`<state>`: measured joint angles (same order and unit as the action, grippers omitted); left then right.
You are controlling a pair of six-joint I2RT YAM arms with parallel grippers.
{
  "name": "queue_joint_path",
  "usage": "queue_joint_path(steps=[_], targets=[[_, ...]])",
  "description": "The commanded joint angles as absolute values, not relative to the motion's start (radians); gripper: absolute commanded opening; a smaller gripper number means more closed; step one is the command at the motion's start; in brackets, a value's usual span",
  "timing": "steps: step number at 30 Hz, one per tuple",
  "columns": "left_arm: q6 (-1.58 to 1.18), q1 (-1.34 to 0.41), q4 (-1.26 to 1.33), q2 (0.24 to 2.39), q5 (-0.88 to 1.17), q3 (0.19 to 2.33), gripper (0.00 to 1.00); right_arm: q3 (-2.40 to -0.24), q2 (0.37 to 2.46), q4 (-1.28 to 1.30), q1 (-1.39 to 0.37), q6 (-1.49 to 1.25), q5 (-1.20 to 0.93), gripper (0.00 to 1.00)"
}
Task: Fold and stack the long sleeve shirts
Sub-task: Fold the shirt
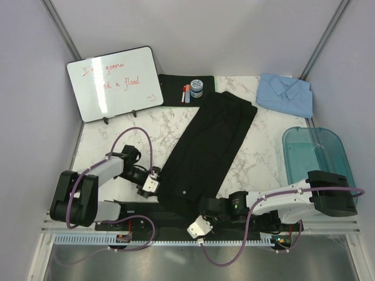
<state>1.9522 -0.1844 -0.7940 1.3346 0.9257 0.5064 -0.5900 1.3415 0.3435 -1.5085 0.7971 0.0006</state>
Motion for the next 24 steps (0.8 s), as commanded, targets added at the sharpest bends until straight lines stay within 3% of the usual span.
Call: queue_joint_path(steps=[1, 3, 7, 11, 12, 16, 17, 20, 22, 24], targets=[[2.315, -0.199, -0.684, 1.31, 0.973, 0.471, 0.81, -0.568, 1.419, 0.135, -1.493, 0.83, 0.117, 0.27], [2.293, -0.199, -0.661, 1.29, 0.976, 0.45, 0.87, -0.568, 1.417, 0.137, -1.493, 0.827, 0.118, 0.25], [2.223, -0.199, -0.635, 1.198, 0.983, 0.419, 0.89, -0.566, 1.416, 0.135, -1.493, 0.815, 0.121, 0.16], [2.275, -0.227, -0.637, 1.189, 0.953, 0.393, 0.8, -0.555, 1.425, 0.118, -1.491, 0.802, 0.133, 0.0], [2.272, -0.236, -0.637, 1.201, 0.937, 0.396, 0.72, -0.555, 1.425, 0.114, -1.493, 0.802, 0.135, 0.0], [2.246, -0.244, -0.623, 1.265, 0.926, 0.425, 0.54, -0.554, 1.414, 0.112, -1.493, 0.804, 0.147, 0.0], [2.229, -0.253, -0.6, 1.272, 0.928, 0.425, 0.41, -0.552, 1.411, 0.112, -1.493, 0.808, 0.146, 0.0], [2.18, -0.282, -0.598, 1.247, 0.92, 0.416, 0.21, -0.56, 1.391, 0.13, -1.494, 0.795, 0.14, 0.0], [2.163, -0.291, -0.606, 1.206, 0.934, 0.399, 0.15, -0.578, 1.371, 0.152, -1.512, 0.781, 0.135, 0.0], [2.142, -0.296, -0.636, 1.126, 0.963, 0.391, 0.02, -0.581, 1.336, 0.173, -1.554, 0.776, 0.135, 0.0]])
